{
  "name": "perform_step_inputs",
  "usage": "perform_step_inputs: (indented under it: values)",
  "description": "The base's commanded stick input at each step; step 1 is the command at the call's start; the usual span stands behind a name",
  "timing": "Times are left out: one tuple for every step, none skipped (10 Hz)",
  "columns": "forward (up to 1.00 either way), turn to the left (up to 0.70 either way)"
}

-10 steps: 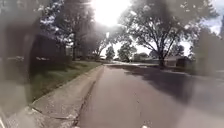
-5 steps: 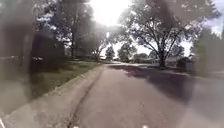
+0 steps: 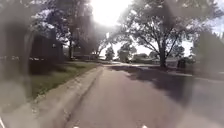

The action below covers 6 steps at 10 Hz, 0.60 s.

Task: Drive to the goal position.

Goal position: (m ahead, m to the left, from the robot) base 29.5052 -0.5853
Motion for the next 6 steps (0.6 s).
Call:
perform_step_inputs:
  values:
    - [1.0, 0.12]
    - [1.0, 0.38]
    - [1.0, 0.31]
    - [1.0, 0.12]
    - [1.0, 0.01]
    - [1.0, 0.0]
